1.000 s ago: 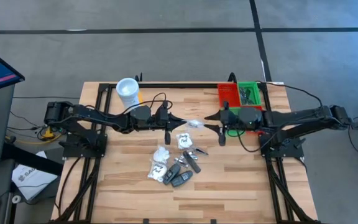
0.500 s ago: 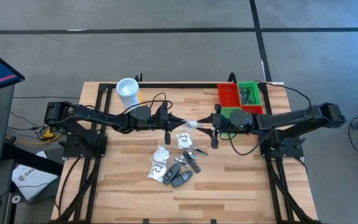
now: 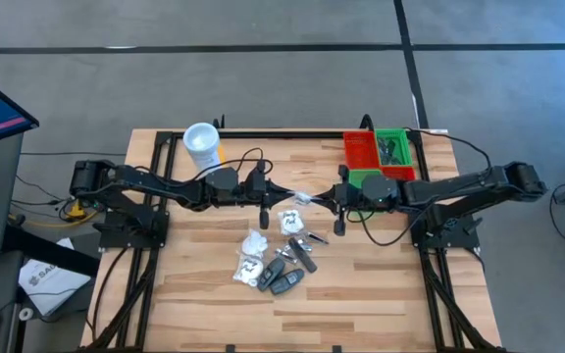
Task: Pick & Place Travel size toiletries
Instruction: Put the white cotton pack into the top red bin
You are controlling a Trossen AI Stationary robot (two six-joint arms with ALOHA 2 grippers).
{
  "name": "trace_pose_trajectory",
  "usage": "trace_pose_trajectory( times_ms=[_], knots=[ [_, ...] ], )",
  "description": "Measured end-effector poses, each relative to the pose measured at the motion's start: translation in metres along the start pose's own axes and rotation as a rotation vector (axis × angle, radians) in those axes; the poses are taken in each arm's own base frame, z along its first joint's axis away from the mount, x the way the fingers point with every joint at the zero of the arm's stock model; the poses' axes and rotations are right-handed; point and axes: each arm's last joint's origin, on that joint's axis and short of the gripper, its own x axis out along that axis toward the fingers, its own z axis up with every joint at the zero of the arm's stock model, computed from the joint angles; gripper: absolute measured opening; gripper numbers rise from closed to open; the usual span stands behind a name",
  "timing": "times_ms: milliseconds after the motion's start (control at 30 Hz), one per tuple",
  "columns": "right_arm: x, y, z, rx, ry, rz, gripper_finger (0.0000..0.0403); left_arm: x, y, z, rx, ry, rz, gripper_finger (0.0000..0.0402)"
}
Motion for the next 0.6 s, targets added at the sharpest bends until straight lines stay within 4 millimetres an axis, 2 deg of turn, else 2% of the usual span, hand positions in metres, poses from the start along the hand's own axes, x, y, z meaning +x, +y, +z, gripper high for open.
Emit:
trace_pose_trajectory(
  times_ms=[300,600],
  knots=[
    [-0.022,-0.012,0.008,0.012,-0.014,-0.042,0.0001,0.000,0.000,0.000,-0.007,-0.001,0.011,0.0021],
    [-0.046,-0.037,0.007,0.075,0.039,-0.215,0.0000,0.000,-0.003,0.000,-0.010,0.000,0.003,0.0040]
  ],
)
